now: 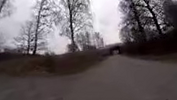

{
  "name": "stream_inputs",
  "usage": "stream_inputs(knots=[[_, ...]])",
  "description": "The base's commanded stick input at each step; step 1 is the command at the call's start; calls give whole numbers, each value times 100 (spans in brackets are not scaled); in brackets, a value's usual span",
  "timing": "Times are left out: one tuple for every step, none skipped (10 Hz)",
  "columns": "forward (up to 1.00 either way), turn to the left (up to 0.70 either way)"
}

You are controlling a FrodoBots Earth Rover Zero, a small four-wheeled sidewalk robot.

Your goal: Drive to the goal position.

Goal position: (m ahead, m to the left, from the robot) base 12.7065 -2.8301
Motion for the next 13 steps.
stream_inputs(knots=[[70,-1],[70,-5],[70,-9],[70,-14],[70,-14],[70,-10],[70,-3],[70,-2],[70,-2],[70,-1],[70,-1],[70,0],[70,0]])
